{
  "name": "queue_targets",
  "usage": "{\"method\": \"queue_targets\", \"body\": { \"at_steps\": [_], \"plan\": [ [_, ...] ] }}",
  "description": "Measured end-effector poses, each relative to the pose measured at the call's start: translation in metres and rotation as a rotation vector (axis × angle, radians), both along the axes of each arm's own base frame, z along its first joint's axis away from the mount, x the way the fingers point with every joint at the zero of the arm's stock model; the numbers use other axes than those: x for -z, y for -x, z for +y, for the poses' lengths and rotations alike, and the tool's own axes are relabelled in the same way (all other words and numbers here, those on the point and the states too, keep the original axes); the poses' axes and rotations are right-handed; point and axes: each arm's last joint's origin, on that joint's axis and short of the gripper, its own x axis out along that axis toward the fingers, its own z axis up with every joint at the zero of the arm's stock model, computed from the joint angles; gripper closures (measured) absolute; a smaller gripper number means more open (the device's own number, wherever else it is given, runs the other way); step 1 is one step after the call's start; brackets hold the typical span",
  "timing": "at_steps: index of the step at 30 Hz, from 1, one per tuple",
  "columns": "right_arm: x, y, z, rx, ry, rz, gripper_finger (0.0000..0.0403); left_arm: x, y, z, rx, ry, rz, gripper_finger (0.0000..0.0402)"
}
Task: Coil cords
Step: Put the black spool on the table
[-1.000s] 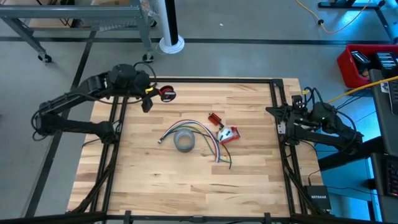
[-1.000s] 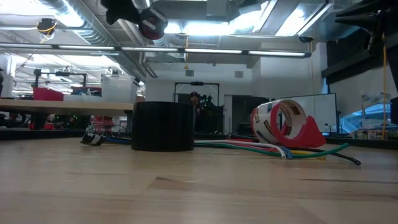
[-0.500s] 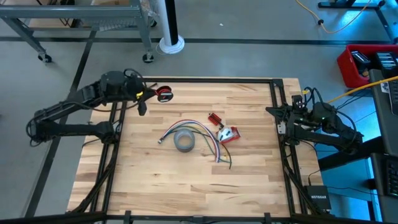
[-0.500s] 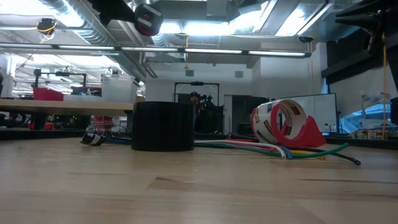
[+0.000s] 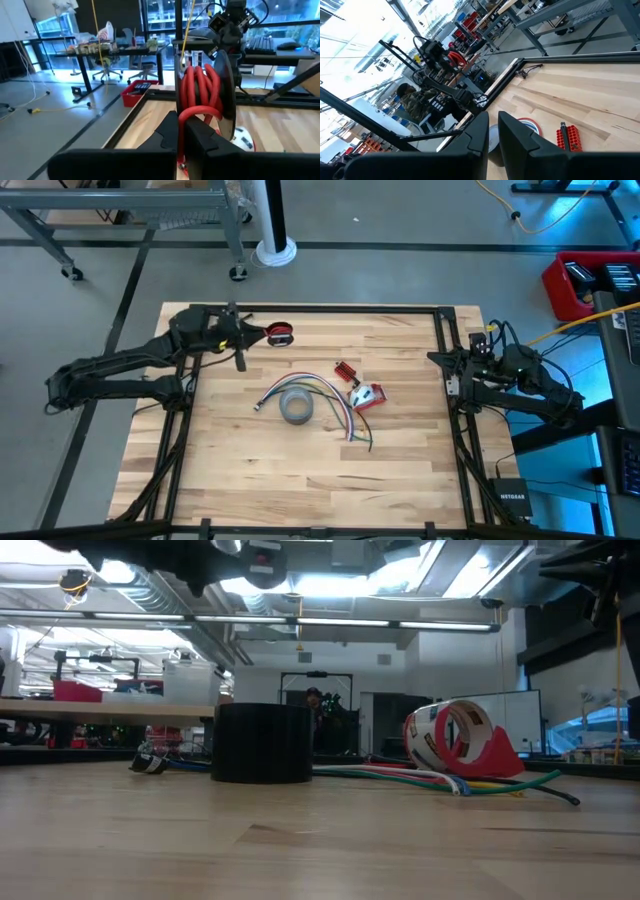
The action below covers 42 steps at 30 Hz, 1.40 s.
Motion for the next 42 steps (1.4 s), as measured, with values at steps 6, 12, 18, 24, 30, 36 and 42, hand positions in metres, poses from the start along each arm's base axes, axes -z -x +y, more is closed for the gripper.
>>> {"method": "queue_targets", "body": {
  "at_steps": [6,12,18,24,30,36,42],
  "plan": [
    [0.0,0.0,0.0,-0.001,0.0,0.0,0.0358,0.019,-0.001,0.0,0.006,-0.01,-0.025,0.0401],
    [0.0,0.0,0.0,0.0,0.0,0.0,0.0359,0.034,0.0,-0.002,0.074,-0.056,-0.027,0.0401],
    [0.0,0.0,0.0,0.0,0.0,0.0,0.0359,0.047,0.001,-0.003,0.079,-0.053,-0.038,0.0401],
    [0.0,0.0,0.0,0.0,0.0,0.0,0.0358,0.061,0.002,-0.003,0.078,-0.07,-0.076,0.0401],
    [0.0,0.0,0.0,0.0,0.0,0.0,0.0358,0.065,0.0,-0.003,0.078,-0.082,-0.08,0.0401],
    [0.0,0.0,0.0,0.0,0.0,0.0,0.0359,0.062,0.008,0.0,0.281,-0.042,-0.135,0.0401],
    [0.0,0.0,0.0,-0.001,0.0,0.0,0.0358,0.07,0.006,0.01,0.148,0.1,-0.118,0.0401]
  ]
}}
